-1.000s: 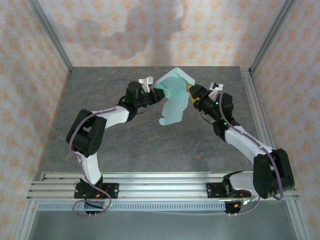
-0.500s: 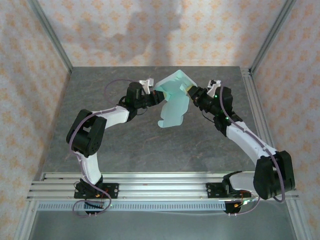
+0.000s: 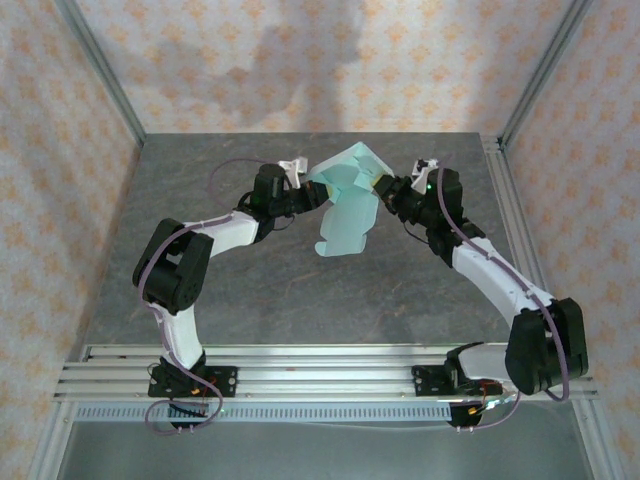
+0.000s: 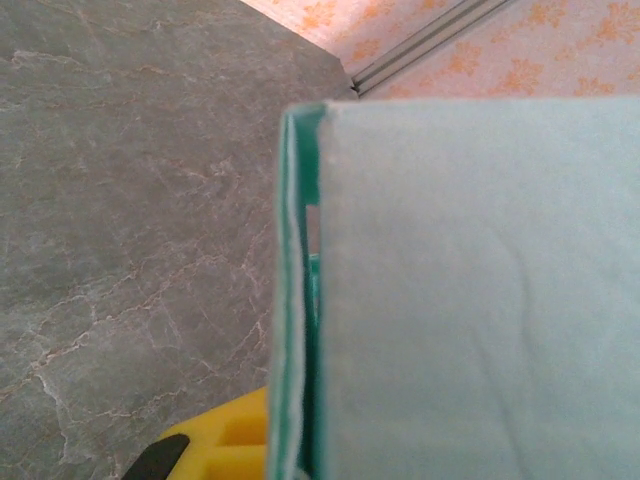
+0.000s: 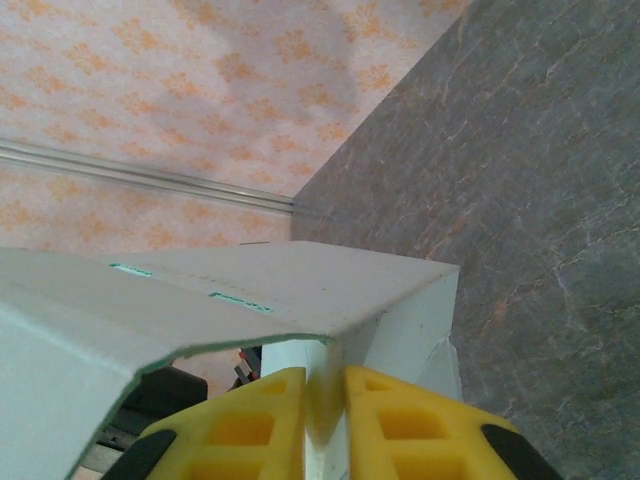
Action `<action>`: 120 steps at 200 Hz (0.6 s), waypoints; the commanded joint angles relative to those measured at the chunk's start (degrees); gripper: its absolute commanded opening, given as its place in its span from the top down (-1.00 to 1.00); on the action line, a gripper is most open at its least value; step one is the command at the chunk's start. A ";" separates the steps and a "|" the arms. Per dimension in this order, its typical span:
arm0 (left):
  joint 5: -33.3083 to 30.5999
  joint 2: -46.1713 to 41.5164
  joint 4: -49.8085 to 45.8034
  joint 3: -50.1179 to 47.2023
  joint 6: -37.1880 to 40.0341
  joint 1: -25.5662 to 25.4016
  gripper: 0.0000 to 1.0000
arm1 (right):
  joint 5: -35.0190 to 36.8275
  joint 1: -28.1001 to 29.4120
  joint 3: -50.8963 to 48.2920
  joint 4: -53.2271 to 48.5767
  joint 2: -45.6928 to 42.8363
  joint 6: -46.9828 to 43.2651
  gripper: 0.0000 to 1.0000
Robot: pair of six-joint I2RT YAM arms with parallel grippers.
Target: Fold the paper box
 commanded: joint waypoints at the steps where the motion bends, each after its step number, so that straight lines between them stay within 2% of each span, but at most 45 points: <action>1: 0.24 -2.28 0.86 2.31 1.57 -0.72 1.00 | -1.43 0.36 1.93 -1.39 0.54 -0.87 0.86; 14: 0.20 -2.29 0.75 2.17 1.62 -0.64 1.00 | -1.52 0.38 1.95 -1.69 0.45 -0.99 1.00; 51: -0.02 -2.19 0.50 1.96 1.89 -0.71 1.00 | -1.17 0.41 1.71 -2.32 0.25 -1.10 1.00; 67: -0.01 -2.26 0.55 1.96 1.88 -0.72 1.00 | -1.45 0.41 1.61 -1.94 0.44 -0.79 0.51; 76: 0.02 -2.21 0.55 1.97 2.02 -0.72 1.00 | -1.39 0.37 1.43 -1.49 0.54 -0.53 0.45; 95: 0.02 -2.28 0.32 1.96 2.15 -0.69 1.00 | -1.32 0.41 1.42 -1.35 0.58 -0.56 0.72; 107: 0.02 -2.24 0.31 1.93 2.24 -0.70 1.00 | -1.25 0.41 1.49 -1.58 0.58 -0.77 0.99; 120: -0.11 -2.24 0.23 1.87 2.32 -0.71 1.00 | -1.12 0.36 1.67 -2.28 0.54 -1.23 1.00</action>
